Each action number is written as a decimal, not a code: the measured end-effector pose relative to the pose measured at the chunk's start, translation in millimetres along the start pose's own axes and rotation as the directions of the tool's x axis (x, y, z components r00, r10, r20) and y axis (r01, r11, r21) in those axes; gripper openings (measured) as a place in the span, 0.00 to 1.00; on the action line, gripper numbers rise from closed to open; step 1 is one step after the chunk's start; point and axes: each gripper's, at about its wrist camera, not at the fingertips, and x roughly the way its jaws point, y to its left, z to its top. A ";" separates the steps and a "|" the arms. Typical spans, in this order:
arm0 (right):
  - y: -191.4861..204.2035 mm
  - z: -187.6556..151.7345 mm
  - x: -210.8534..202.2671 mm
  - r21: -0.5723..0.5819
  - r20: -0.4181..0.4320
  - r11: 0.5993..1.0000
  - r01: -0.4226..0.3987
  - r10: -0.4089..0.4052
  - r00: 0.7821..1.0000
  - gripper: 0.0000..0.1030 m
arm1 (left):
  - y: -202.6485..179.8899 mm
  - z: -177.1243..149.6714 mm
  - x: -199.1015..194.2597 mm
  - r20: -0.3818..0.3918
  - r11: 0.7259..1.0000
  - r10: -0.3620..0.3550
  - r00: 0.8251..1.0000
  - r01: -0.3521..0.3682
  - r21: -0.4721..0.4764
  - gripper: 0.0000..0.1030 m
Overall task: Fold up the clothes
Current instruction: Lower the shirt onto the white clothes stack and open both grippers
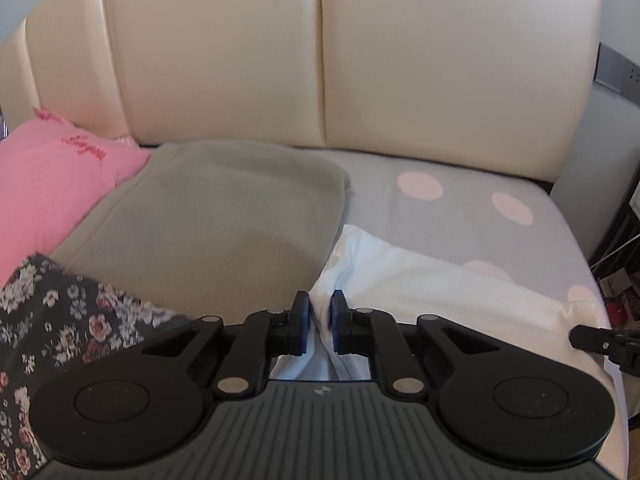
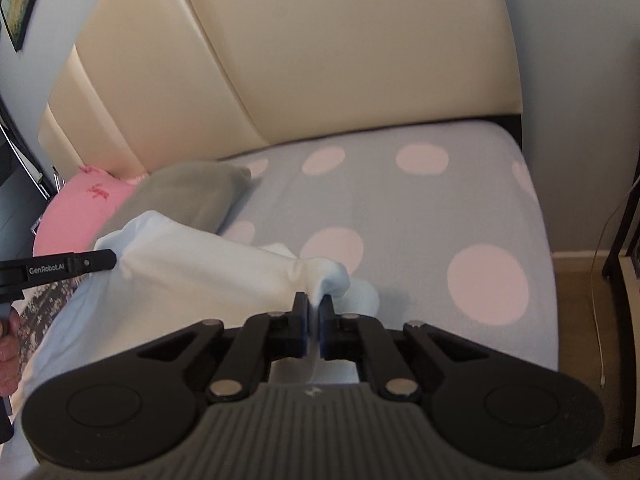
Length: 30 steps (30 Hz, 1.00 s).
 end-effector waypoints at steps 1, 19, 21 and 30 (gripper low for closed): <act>1.3 -1.8 4.1 -0.016 -0.011 1.000 0.010 -0.010 1.000 0.07 | 0.8 -2.2 2.6 -0.012 1.000 0.008 1.000 -0.008 0.002 0.21; 68.6 -46.1 -102.7 -0.181 0.005 0.978 -0.099 0.101 0.995 0.36 | -1.1 -81.6 -143.5 0.083 0.999 0.004 0.997 -0.007 0.036 0.11; 75.8 -60.8 -103.6 -0.236 -0.005 0.968 -0.085 0.086 0.996 0.36 | -2.5 -97.6 -137.3 0.046 0.999 0.034 0.998 -0.036 0.040 0.11; 61.4 -76.4 -84.2 -0.277 -0.087 0.959 -0.055 0.032 0.996 0.40 | 18.0 -124.3 -100.3 -0.082 0.991 0.131 0.988 -0.132 -0.002 0.11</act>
